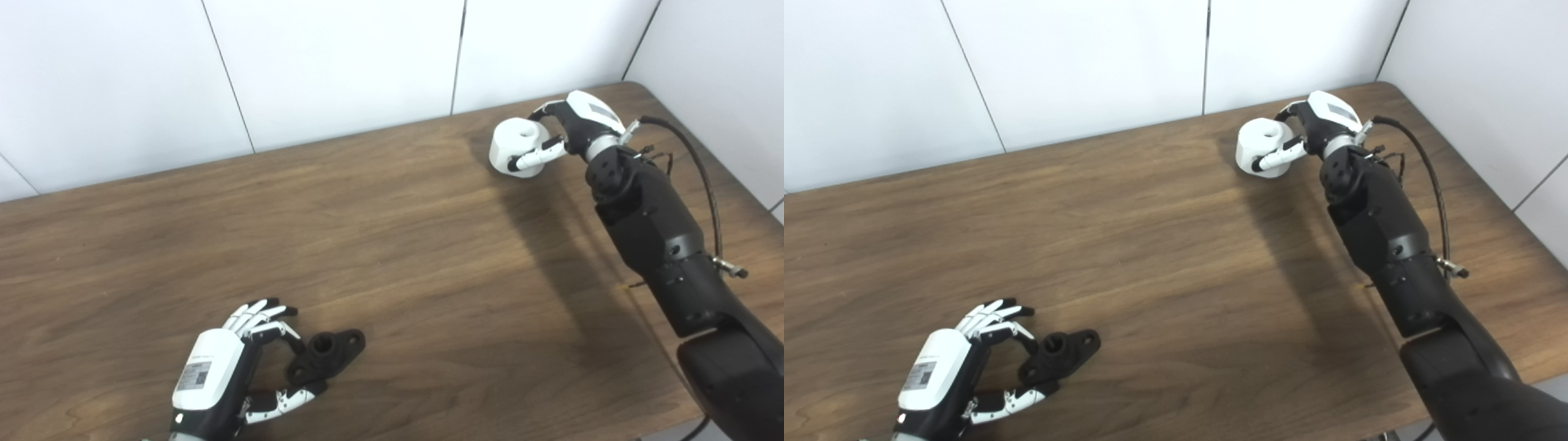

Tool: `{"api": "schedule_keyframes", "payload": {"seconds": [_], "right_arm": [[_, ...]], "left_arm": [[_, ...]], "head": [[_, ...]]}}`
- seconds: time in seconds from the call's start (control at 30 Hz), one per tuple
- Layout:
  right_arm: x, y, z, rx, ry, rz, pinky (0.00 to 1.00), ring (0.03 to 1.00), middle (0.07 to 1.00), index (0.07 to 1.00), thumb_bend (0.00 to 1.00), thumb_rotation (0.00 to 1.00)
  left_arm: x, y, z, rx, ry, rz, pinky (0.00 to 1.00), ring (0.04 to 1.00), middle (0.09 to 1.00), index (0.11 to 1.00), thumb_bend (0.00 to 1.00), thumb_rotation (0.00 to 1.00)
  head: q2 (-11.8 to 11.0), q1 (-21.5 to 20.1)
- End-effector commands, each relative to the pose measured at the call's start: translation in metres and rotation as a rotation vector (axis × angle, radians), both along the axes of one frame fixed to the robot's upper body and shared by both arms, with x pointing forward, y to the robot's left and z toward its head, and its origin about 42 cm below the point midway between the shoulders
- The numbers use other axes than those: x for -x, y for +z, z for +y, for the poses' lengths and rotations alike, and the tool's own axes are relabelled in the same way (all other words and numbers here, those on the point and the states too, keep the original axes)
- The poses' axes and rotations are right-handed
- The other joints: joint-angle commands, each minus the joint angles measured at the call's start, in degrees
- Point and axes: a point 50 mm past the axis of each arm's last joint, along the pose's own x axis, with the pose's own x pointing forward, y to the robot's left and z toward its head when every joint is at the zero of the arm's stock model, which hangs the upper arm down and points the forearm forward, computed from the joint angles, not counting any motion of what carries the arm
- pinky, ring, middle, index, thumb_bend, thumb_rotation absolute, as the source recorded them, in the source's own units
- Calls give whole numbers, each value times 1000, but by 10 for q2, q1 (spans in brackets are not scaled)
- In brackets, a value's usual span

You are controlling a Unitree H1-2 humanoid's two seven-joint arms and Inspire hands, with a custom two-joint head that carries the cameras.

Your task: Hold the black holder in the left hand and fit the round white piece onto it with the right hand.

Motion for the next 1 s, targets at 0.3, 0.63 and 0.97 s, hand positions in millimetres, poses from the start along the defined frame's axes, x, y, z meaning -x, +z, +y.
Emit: {"api": "schedule_keyframes", "payload": {"seconds": [0.3, 0.63, 0.97], "right_arm": [[-10, 42, 1, 31, 5, -132, 791, 937, 879, 716, 852, 316], [-9, 44, 1, 8, 8, -135, 818, 938, 848, 604, 823, 273], [-8, 42, -1, 31, 27, -133, 852, 946, 819, 485, 526, 145]], "left_arm": [[4, -11, 5, -72, 9, 85, 888, 882, 799, 487, 517, 42], [4, -11, 6, -71, 10, 82, 881, 879, 800, 487, 517, 42], [3, -10, 5, -70, 11, 76, 868, 871, 794, 487, 517, 42]], "head": [[3, -2], [5, -2], [5, -2]]}}
